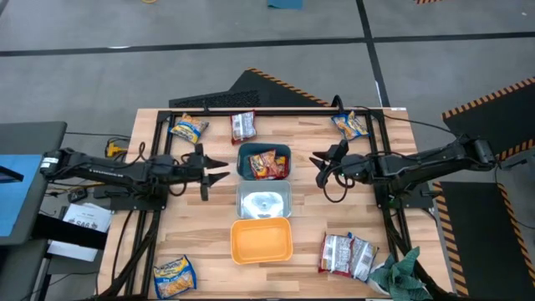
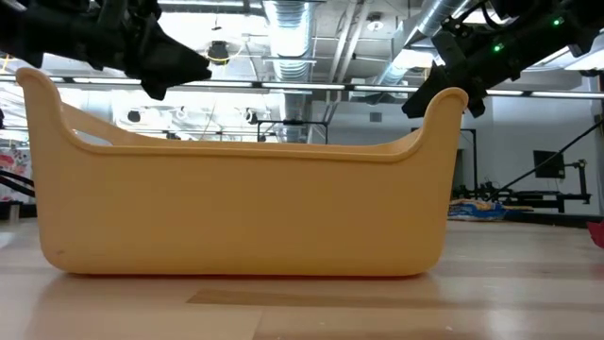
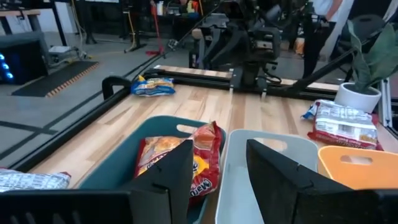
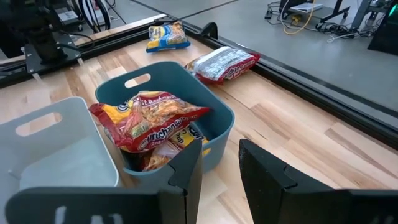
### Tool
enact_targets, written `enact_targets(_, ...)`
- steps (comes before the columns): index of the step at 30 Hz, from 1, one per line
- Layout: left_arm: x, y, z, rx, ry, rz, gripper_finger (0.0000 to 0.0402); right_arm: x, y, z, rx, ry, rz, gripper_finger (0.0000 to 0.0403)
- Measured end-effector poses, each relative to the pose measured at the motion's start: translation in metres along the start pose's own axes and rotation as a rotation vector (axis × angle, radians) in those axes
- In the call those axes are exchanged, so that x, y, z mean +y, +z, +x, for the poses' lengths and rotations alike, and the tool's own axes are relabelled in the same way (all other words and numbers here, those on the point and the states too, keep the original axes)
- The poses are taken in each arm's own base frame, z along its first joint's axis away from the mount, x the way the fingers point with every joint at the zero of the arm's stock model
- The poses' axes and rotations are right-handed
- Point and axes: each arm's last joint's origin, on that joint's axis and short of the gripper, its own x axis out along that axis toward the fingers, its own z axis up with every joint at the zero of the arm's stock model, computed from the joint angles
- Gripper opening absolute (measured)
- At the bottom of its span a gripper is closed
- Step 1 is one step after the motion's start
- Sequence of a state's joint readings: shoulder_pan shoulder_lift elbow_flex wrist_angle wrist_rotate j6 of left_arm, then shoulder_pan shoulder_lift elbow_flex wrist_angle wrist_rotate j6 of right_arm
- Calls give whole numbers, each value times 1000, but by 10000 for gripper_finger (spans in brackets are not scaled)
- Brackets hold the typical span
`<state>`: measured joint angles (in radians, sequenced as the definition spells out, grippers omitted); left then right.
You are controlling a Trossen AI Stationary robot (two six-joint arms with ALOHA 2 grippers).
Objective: Sort Maruchan noodles
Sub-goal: Put the red noodle pack into the white bin
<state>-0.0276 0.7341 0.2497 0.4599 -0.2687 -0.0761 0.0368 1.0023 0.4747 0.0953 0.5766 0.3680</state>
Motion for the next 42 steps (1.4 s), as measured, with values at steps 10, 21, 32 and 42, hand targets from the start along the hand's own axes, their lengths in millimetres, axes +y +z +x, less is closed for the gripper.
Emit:
enact_targets(10, 0, 2, -1, -13, 0, 9, 137, 8, 0, -1, 75, 235, 60, 128)
enact_targets(21, 0, 2, -1, -13, 3, 13, 137, 57, 16, -59, 685, 681, 121, 127)
enact_targets(32, 0, 2, -1, -12, 4, 42, 137, 113, -14, -103, 1045, 359, -11, 123)
enact_targets(42, 0, 1, -1, -7, 6, 156, 137, 128, -46, -75, 1278, 171, -19, 123)
